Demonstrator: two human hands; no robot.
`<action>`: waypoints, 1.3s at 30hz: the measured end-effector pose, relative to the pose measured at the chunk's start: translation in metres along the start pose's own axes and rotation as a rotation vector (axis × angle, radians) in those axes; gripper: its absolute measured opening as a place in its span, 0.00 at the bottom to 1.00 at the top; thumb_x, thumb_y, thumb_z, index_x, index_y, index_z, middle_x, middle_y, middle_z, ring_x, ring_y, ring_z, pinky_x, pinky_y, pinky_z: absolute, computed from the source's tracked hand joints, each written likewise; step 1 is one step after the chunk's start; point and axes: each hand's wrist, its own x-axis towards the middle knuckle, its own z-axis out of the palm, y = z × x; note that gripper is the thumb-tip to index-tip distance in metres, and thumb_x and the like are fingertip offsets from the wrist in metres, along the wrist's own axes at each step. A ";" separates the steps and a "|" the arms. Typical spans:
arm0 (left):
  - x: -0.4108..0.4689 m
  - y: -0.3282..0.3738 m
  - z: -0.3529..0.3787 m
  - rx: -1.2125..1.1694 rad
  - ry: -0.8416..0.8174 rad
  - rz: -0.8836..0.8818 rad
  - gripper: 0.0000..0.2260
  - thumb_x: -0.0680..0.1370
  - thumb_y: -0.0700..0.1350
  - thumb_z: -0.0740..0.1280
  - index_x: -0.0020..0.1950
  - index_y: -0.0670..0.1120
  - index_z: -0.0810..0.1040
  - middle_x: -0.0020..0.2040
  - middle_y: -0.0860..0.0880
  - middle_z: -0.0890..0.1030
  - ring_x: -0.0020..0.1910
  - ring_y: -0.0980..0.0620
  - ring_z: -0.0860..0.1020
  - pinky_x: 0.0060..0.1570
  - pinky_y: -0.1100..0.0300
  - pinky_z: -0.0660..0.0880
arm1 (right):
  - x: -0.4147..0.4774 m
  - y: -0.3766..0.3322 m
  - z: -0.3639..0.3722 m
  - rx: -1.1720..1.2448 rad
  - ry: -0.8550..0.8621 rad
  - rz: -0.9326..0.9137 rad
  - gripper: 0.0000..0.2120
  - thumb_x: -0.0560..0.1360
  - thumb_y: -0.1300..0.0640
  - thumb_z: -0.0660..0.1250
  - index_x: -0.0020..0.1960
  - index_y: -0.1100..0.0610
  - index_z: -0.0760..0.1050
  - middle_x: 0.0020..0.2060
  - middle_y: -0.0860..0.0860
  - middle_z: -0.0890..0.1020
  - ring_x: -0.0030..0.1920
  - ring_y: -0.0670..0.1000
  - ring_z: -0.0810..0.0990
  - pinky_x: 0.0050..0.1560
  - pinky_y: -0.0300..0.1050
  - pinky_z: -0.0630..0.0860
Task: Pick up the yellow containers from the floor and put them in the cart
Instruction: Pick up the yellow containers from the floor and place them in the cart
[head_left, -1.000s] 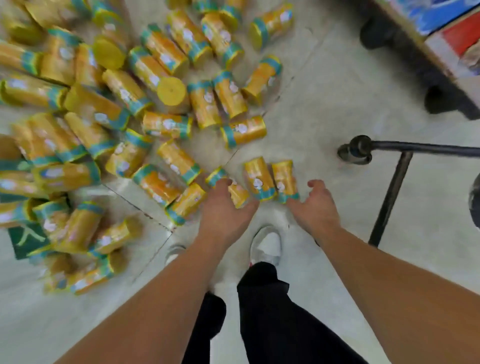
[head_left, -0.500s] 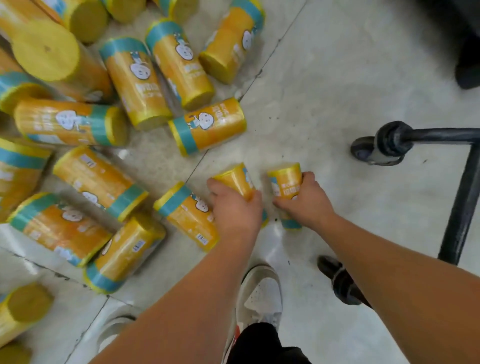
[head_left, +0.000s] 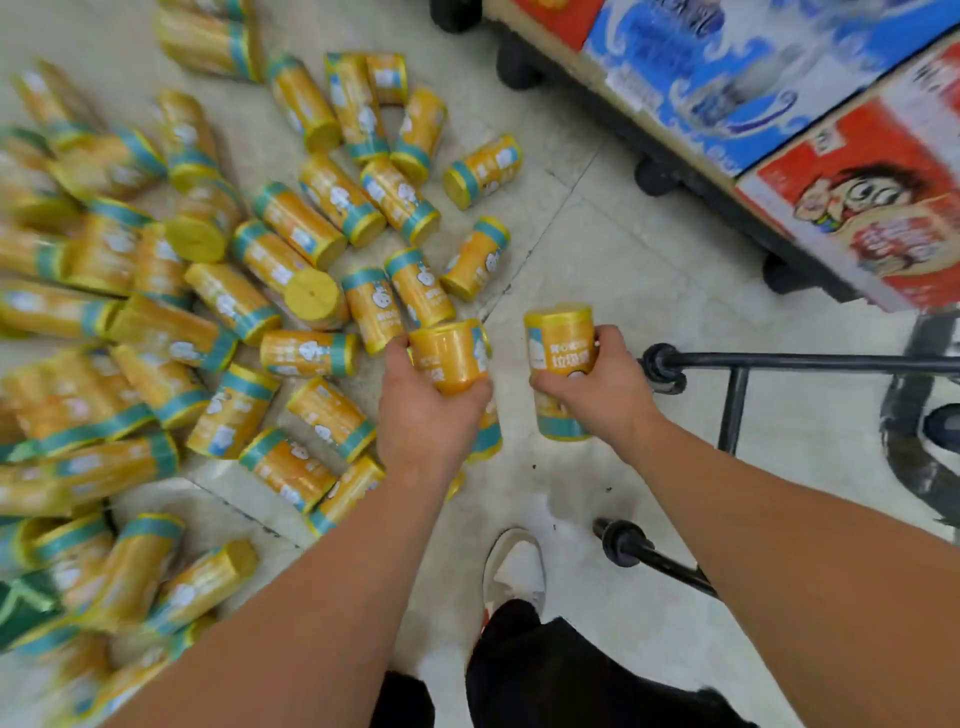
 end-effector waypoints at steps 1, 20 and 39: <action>-0.017 0.026 -0.024 -0.013 0.000 0.028 0.38 0.63 0.53 0.77 0.69 0.53 0.64 0.54 0.55 0.80 0.53 0.51 0.80 0.55 0.52 0.77 | -0.023 -0.026 -0.019 0.031 0.013 -0.018 0.31 0.65 0.52 0.79 0.62 0.54 0.67 0.50 0.49 0.80 0.51 0.52 0.80 0.55 0.53 0.78; -0.370 0.410 -0.111 -0.028 -0.184 0.551 0.30 0.65 0.47 0.79 0.61 0.56 0.67 0.43 0.64 0.74 0.35 0.73 0.75 0.37 0.74 0.72 | -0.344 -0.152 -0.425 0.405 0.372 -0.212 0.28 0.59 0.44 0.79 0.56 0.42 0.73 0.54 0.48 0.80 0.50 0.45 0.82 0.52 0.48 0.80; -0.547 0.284 0.264 0.424 -0.503 0.240 0.35 0.57 0.58 0.76 0.58 0.58 0.63 0.47 0.53 0.82 0.46 0.49 0.82 0.49 0.48 0.80 | -0.304 0.269 -0.596 0.074 0.218 0.353 0.31 0.61 0.42 0.78 0.57 0.55 0.71 0.52 0.53 0.79 0.49 0.54 0.79 0.46 0.47 0.74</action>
